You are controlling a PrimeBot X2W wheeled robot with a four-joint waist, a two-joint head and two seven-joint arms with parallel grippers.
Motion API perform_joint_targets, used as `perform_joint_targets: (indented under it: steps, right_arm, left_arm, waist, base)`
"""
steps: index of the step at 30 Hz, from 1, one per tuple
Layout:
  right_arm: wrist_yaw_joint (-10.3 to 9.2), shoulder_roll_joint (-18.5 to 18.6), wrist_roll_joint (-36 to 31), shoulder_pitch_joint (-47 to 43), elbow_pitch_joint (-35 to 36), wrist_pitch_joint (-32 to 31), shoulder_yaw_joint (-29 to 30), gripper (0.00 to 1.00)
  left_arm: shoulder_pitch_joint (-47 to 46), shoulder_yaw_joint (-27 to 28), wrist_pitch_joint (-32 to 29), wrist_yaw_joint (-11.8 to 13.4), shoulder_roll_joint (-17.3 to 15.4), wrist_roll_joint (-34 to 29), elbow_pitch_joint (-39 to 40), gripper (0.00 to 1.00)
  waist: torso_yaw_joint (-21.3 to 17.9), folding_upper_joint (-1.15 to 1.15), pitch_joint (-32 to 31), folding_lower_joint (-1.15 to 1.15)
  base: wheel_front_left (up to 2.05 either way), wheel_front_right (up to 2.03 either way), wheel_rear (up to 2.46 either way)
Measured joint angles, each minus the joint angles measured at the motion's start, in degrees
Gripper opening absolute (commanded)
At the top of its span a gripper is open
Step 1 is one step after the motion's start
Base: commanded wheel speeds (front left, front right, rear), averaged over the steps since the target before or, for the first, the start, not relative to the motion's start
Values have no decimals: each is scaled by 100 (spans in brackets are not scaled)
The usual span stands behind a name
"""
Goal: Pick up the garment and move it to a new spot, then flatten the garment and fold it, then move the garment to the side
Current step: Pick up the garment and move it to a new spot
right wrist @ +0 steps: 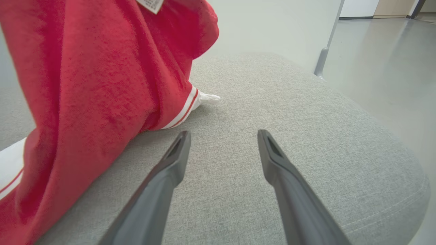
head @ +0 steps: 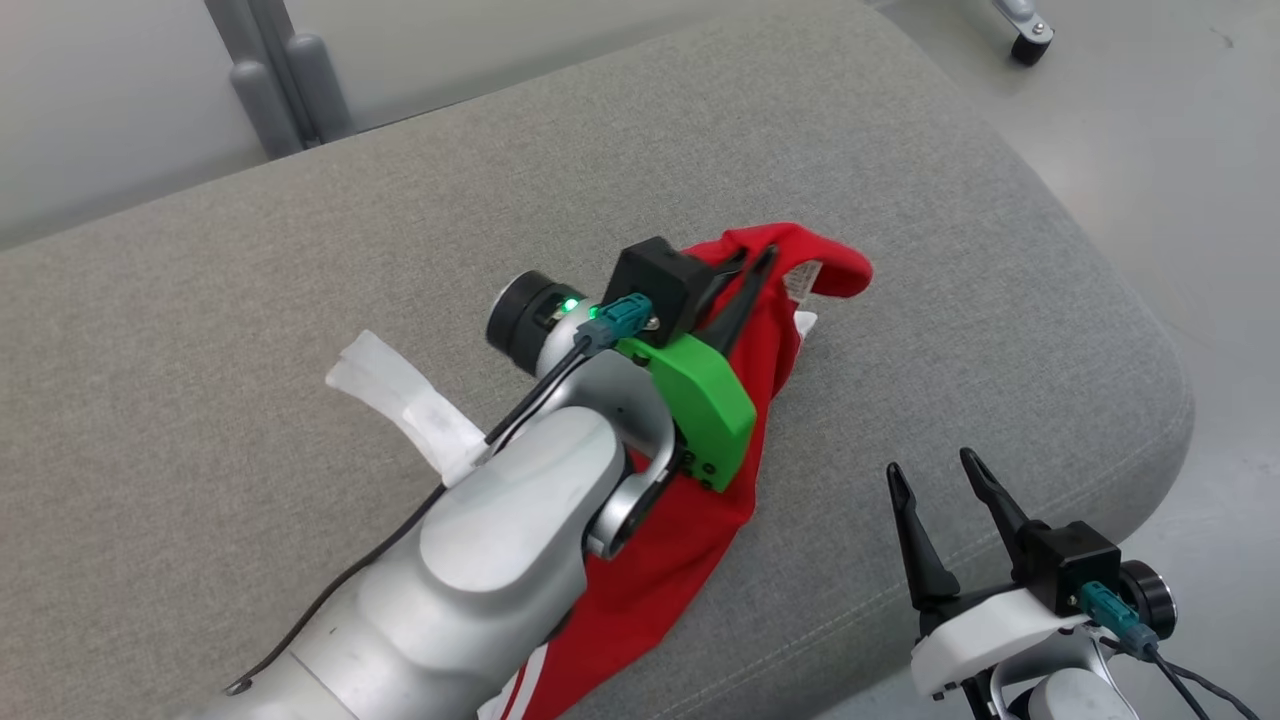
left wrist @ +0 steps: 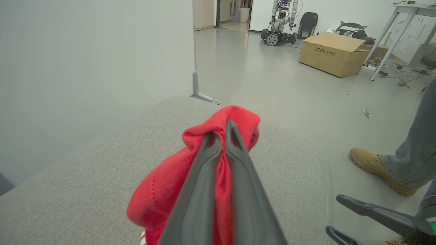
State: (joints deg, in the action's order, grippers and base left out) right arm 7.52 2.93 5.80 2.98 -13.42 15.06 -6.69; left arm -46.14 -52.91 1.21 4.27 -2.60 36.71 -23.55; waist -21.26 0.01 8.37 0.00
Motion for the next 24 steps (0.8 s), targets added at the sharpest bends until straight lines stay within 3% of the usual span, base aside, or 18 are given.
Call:
perform_joint_targets:
  steps: [11, 14, 17, 18, 20, 21, 22, 24]
  right_arm:
    - [-1, -2, -5, 75, 2, 0, 45, 100]
    - [-1, -4, -35, 83, 0, 0, -8, 100]
    - [-1, -4, -59, 100, -2, 0, -32, 100]
    - [-1, -5, -79, 109, -4, 0, -23, 100]
    - [-1, -4, -100, 120, -5, 0, -10, 100]
    - [0, -4, -107, 120, -8, 0, -8, 100]
    - [0, -4, -126, 119, -11, 0, -11, 100]
    - [0, -7, -149, 116, -20, 0, -15, 100]
  left_arm:
    - [174, -43, 299, -19, -31, 134, -2089, 0]
    - [243, 14, 415, -20, -33, 233, -2535, 10]
    - [281, 46, 535, -63, -33, 287, -2886, 9]
    - [292, 55, 571, -81, -31, 322, -2965, 13]
    - [300, 64, 653, -125, -27, 372, -3101, 42]
    - [300, 71, 697, -136, -26, 412, -3143, 62]
    - [302, 73, 723, -161, -24, 444, -3185, 100]
    - [337, 77, 771, -213, -24, 602, -3195, 100]
  waist:
    - [290, 0, 135, 0]
    - [458, 0, 113, 0]
    - [614, 0, 90, 0]
    - [665, 0, 83, 0]
    - [766, 0, 70, 0]
    - [815, 0, 64, 0]
    - [865, 0, 58, 0]
    - [959, 0, 44, 0]
  base:
    - [0, 0, 0]
    - [0, 0, 0]
    - [0, 0, 0]
    - [0, 0, 0]
    - [0, 0, 0]
    - [0, 0, 0]
    - [0, 0, 0]
    - [0, 0, 0]
